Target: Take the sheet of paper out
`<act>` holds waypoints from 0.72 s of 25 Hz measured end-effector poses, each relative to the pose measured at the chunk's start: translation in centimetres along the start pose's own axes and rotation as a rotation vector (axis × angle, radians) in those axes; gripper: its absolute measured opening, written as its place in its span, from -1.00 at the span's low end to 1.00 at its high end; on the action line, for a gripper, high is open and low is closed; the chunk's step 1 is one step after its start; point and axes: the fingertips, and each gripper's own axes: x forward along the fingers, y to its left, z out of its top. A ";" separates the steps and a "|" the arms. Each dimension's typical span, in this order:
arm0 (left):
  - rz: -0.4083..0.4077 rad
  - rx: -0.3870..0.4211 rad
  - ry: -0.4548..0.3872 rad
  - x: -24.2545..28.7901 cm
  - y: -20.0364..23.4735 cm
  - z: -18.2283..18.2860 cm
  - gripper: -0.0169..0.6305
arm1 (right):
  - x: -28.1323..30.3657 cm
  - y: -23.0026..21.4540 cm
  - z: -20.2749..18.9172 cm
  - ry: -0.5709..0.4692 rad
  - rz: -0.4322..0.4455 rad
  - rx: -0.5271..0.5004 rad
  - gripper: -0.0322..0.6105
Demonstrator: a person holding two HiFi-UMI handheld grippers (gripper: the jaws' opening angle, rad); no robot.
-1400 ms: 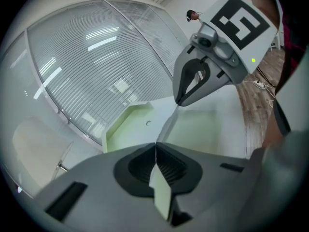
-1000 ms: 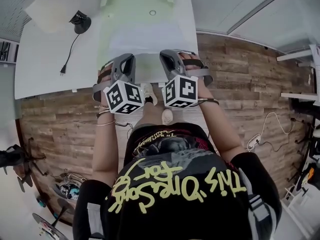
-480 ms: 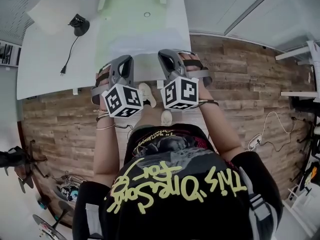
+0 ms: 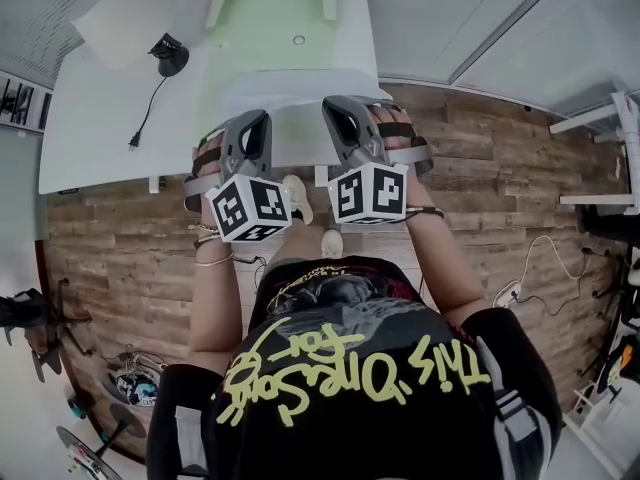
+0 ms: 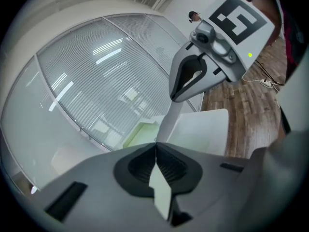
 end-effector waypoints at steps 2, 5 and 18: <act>0.014 0.000 -0.006 -0.3 0.6 0.4 -0.92 | -0.3 -0.7 0.6 -0.011 -0.014 0.000 -0.87; 0.024 -0.004 -0.010 -0.4 1.4 0.5 -0.92 | -0.5 -1.5 1.4 -0.024 -0.032 -0.002 -0.87; 0.091 -0.009 -0.067 -2.0 4.1 3.0 -0.92 | -2.4 -4.8 3.4 -0.069 -0.135 -0.019 -0.87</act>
